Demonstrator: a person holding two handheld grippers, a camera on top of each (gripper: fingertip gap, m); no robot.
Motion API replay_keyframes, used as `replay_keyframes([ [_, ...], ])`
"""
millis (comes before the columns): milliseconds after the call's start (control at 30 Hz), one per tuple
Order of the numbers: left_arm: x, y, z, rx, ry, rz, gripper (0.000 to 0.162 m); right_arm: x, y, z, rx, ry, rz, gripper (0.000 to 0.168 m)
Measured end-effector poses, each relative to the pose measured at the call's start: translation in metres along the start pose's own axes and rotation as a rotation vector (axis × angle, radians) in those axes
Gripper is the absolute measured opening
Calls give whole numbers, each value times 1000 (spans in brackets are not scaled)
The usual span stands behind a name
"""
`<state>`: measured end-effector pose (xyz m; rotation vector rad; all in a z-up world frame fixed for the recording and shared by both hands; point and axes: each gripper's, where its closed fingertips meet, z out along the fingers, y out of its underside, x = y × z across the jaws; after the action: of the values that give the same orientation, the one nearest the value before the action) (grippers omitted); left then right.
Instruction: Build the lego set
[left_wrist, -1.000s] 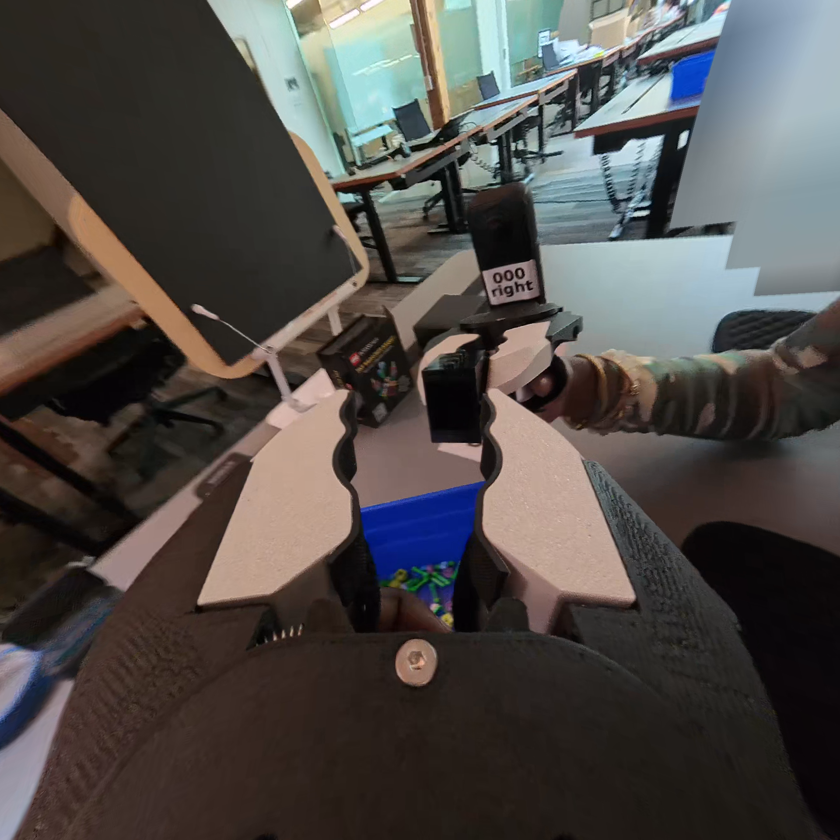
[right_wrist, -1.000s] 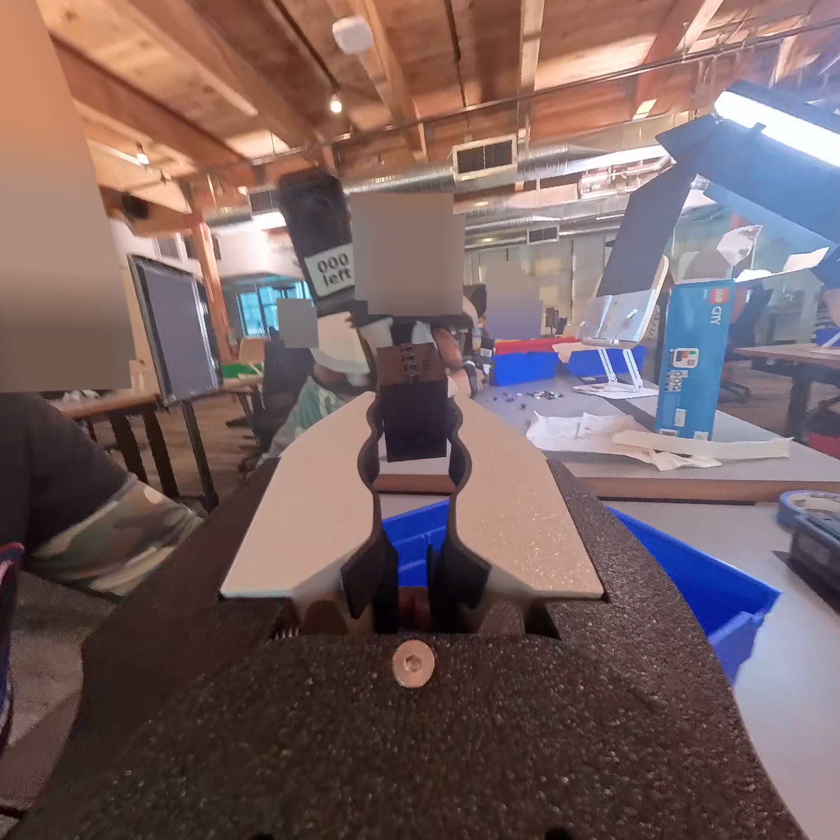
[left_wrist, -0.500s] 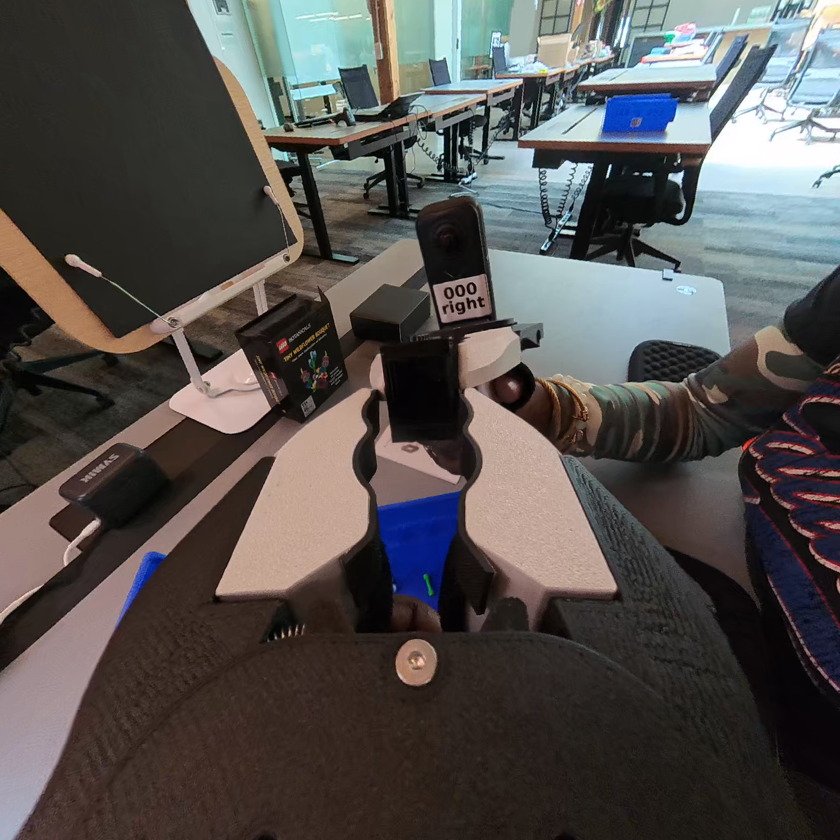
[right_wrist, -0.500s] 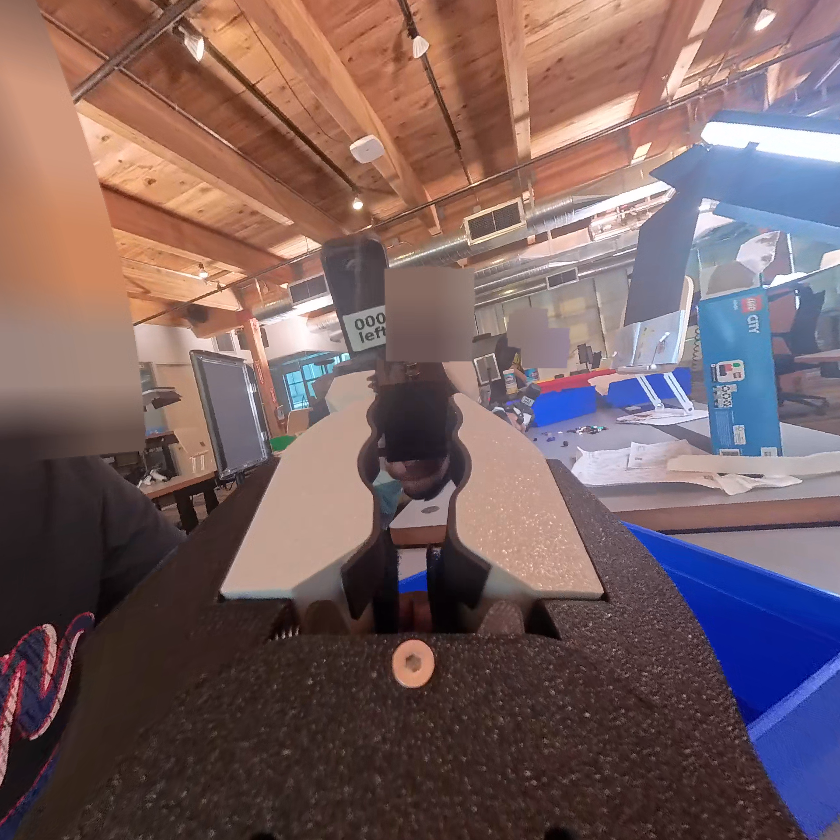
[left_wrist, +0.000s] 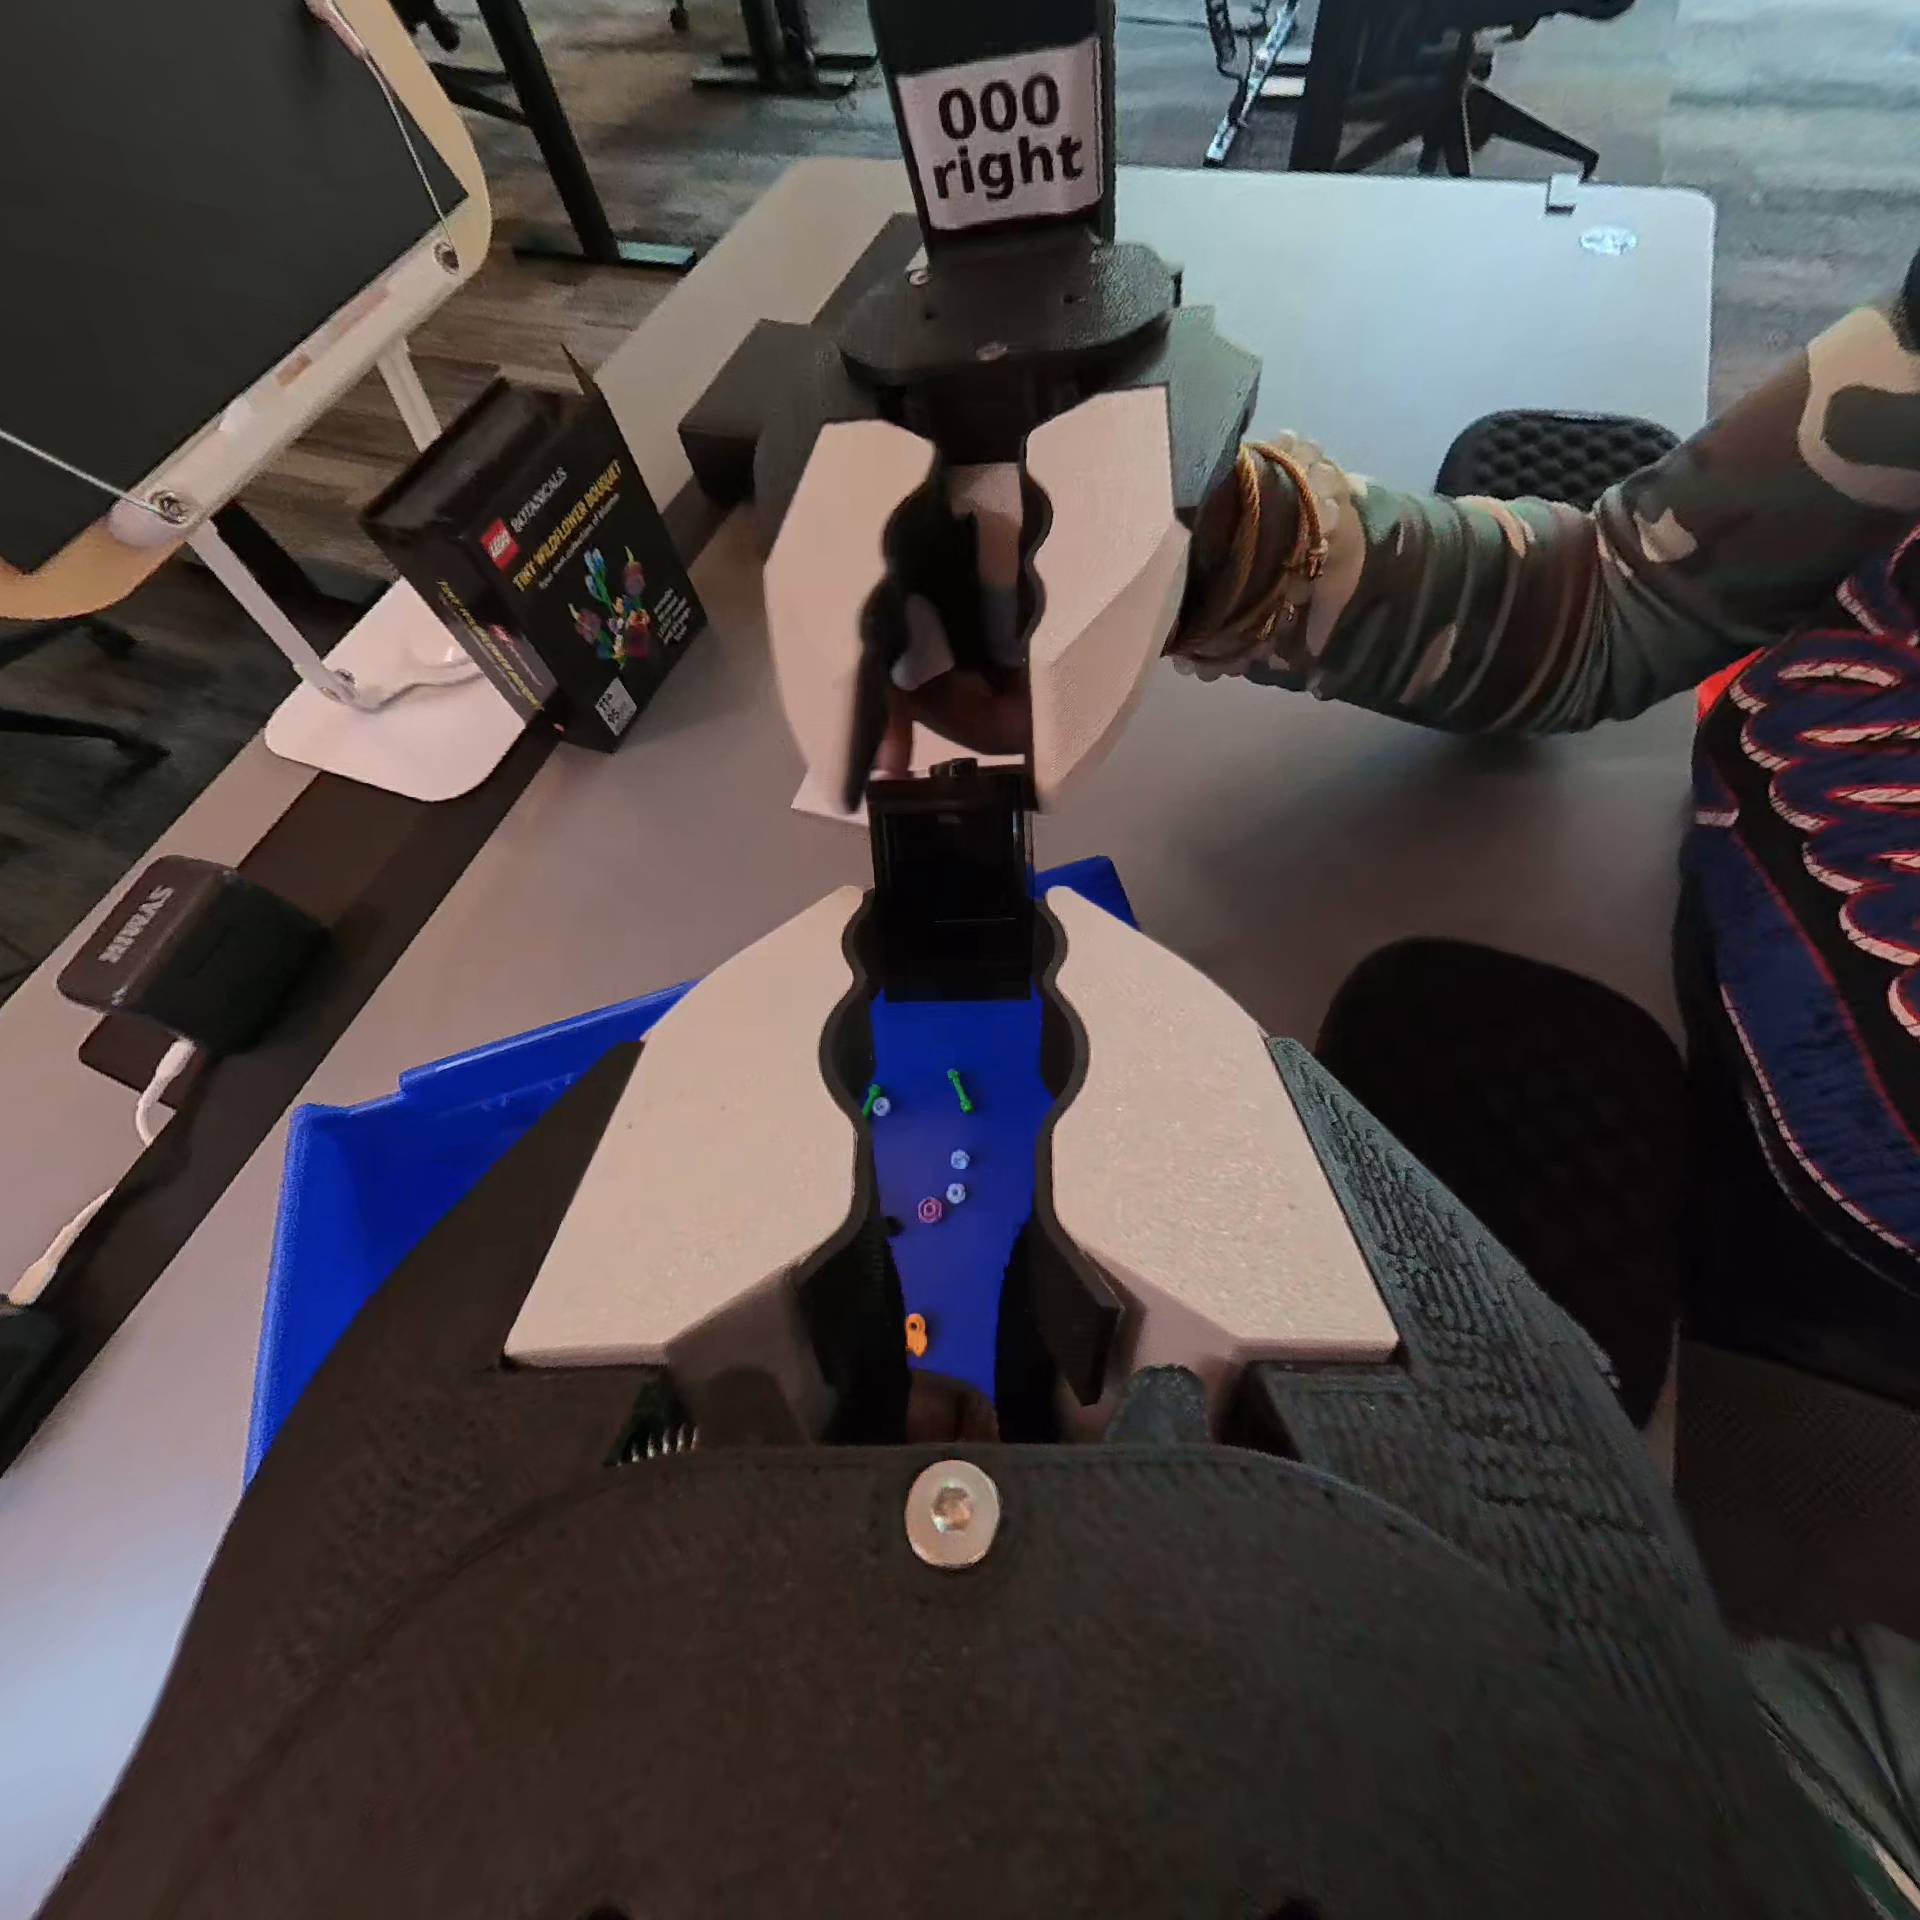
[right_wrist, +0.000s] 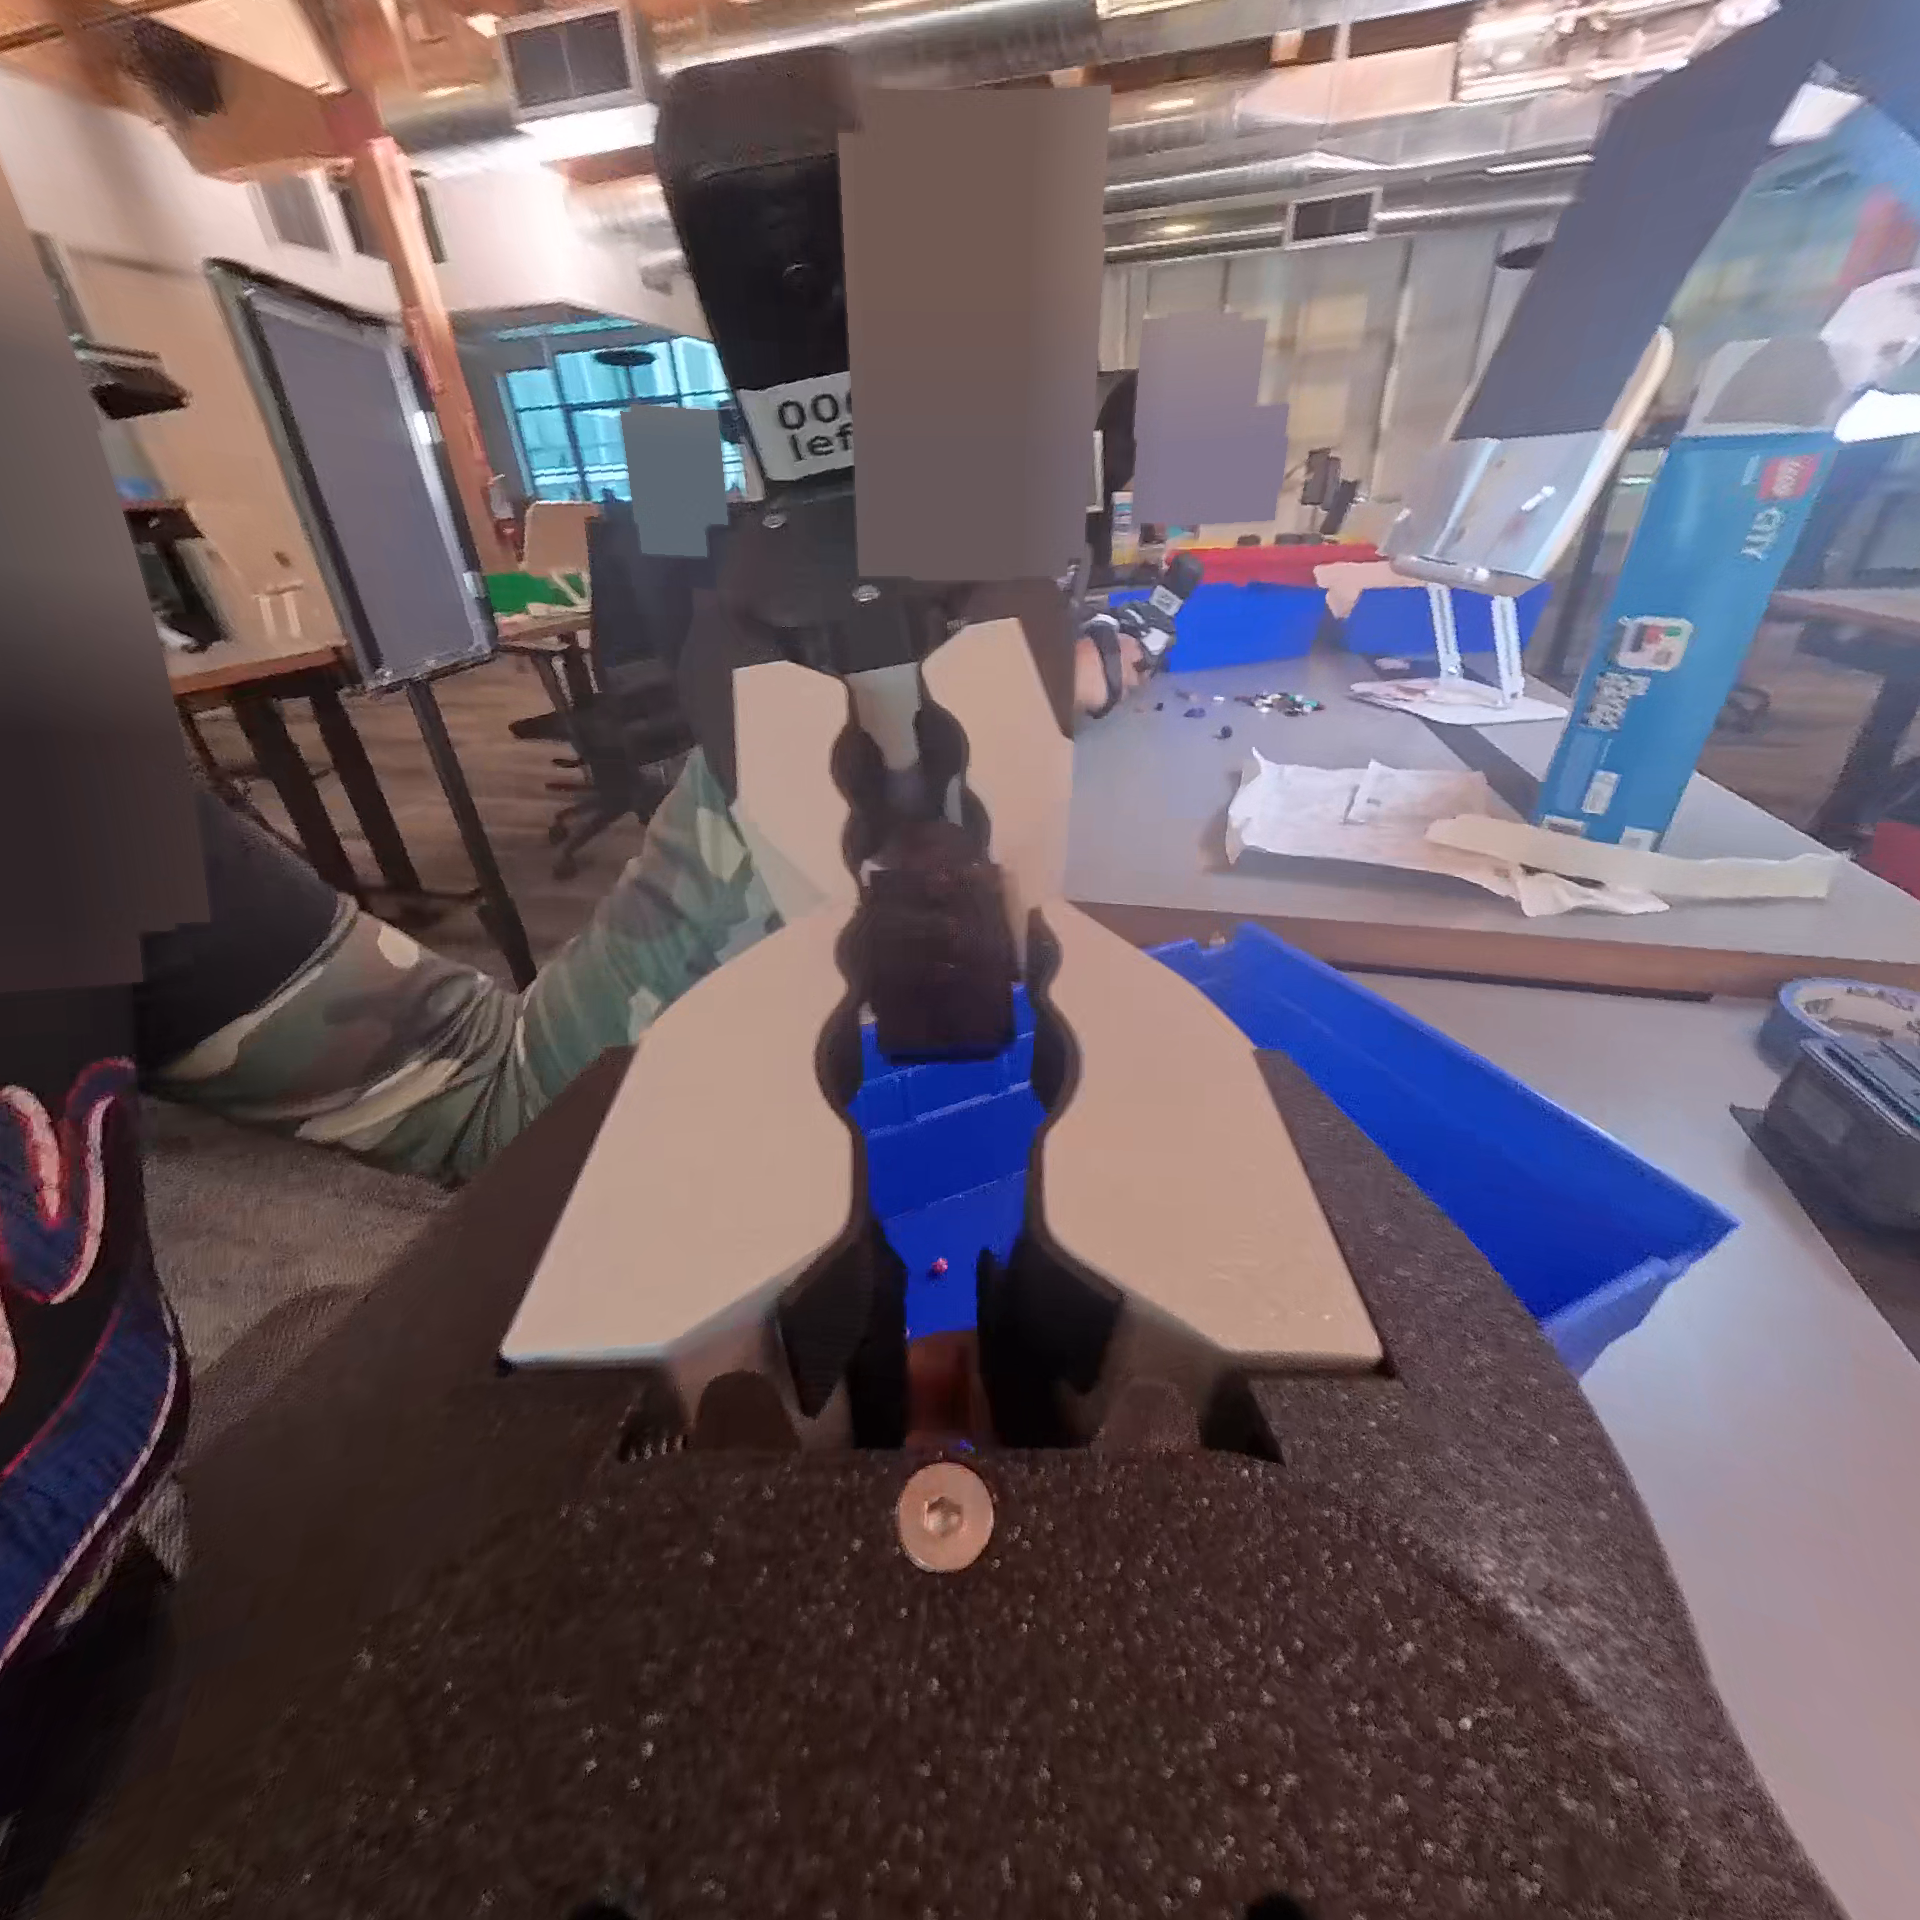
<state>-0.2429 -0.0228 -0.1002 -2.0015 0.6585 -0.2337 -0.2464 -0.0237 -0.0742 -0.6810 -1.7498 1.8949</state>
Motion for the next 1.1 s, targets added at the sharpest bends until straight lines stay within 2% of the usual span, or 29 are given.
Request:
replay_keyframes([
  [167, 1, -2, 0, 5, -7, 16, 28, -3, -4, -1, 41, -15, -32, 25],
  [267, -1, -14, 4, 72, -14, 3, 42, -5, -8, -1, 77, -37, -22, 25],
  [333, 2, -14, 9, 75, 20, -9, 36, -5, -5, 1, 70, -26, -47, 25],
  [367, 2, -11, 9, 59, 21, -10, 28, -4, -4, 1, 64, -13, -65, 25],
  [933, 6, 20, -3, -80, 53, -10, 28, -9, 17, 21, -71, 7, -192, 24],
  [1100, 0, 25, 0, -110, 10, -33, 29, -3, 21, 18, -132, 63, -277, 25],
])
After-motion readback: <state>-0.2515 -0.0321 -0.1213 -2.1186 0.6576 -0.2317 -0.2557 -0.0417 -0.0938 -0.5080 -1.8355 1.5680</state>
